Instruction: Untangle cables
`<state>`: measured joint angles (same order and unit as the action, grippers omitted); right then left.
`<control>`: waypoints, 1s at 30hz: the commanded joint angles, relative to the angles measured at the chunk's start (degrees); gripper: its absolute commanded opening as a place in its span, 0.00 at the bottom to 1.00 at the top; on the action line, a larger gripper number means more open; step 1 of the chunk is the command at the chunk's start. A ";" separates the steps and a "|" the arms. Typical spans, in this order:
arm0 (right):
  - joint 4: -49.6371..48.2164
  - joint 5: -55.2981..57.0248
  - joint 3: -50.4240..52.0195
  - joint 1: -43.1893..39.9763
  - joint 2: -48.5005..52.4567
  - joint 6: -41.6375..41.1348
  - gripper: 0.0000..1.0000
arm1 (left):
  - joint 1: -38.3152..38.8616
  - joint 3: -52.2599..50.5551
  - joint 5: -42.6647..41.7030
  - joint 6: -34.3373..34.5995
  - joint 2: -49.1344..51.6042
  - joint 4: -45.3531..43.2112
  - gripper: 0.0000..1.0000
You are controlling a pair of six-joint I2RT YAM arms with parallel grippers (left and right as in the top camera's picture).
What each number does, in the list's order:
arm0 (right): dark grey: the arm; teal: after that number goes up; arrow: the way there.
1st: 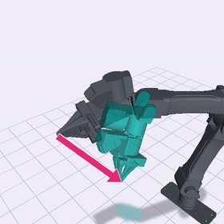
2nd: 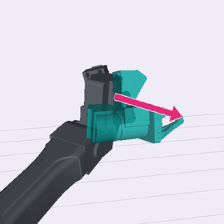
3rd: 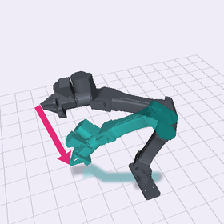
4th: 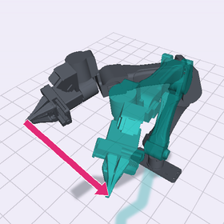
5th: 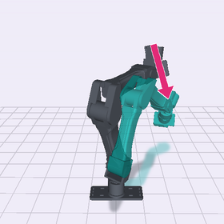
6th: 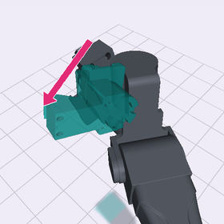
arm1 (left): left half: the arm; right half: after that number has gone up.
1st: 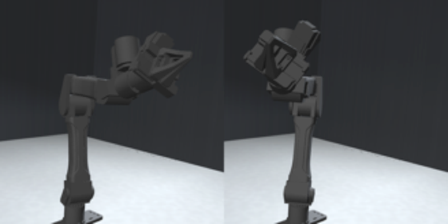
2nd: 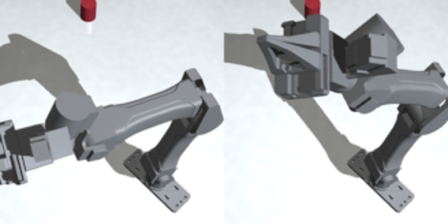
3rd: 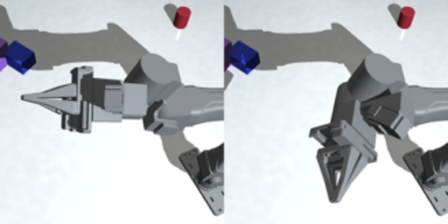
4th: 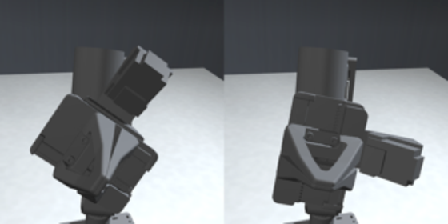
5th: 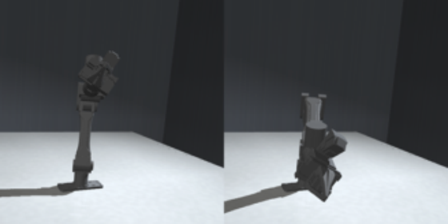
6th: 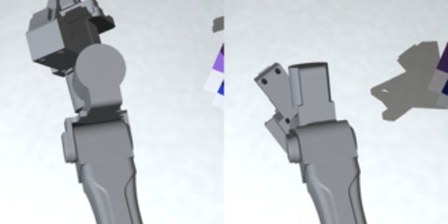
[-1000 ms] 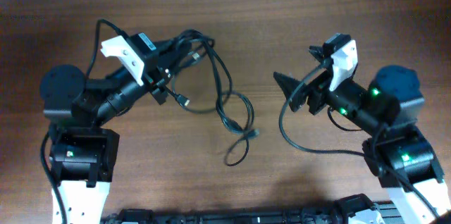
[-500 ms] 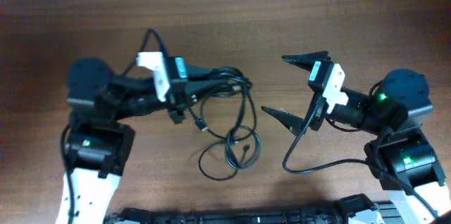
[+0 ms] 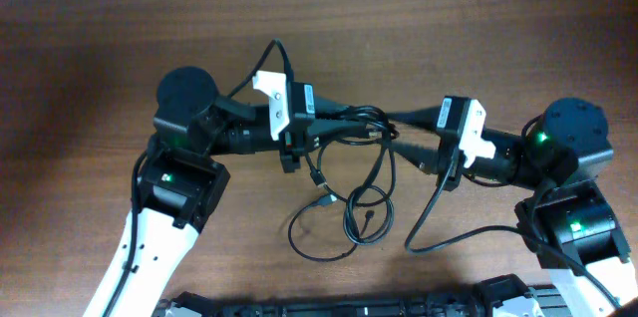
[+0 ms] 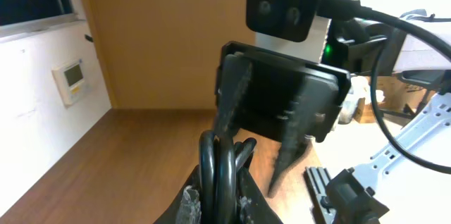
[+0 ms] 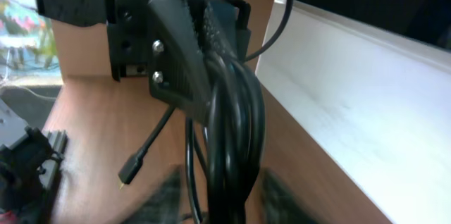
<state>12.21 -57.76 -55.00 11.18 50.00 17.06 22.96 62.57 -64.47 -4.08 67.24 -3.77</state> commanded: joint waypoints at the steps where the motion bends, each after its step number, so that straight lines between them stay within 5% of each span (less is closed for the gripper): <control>1: 0.48 -1.22 -0.07 -0.31 0.02 0.04 0.08 | 0.68 1.55 0.87 -0.70 0.20 -0.50 0.00; 7: 3.43 -1.18 -0.07 -0.33 0.02 0.04 0.04 | 0.57 1.55 3.78 -0.68 0.31 -0.04 0.04; 11: 5.25 1.18 -0.09 -0.37 -0.04 -0.02 0.04 | -0.28 1.55 5.99 -0.68 0.24 -0.04 0.95; 12: 5.60 3.78 -0.09 -0.37 -0.04 -1.60 0.04 | -1.14 1.55 6.01 -0.68 0.24 -0.04 0.99; 17: 5.44 9.27 -0.07 -0.44 -0.04 -5.99 0.04 | -5.99 1.55 6.34 2.23 0.24 0.52 0.99; 22: 5.40 19.65 -0.09 -0.44 -0.04 -13.66 0.04 | -8.28 1.55 17.40 7.98 0.24 7.76 0.99; 30: 1.60 26.97 -0.09 -0.42 -0.04 -23.58 0.04 | -0.72 1.55 17.49 7.96 0.37 10.01 0.99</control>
<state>15.42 -34.48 -54.92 10.81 50.19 -1.17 18.59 62.89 -47.97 2.90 67.64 6.63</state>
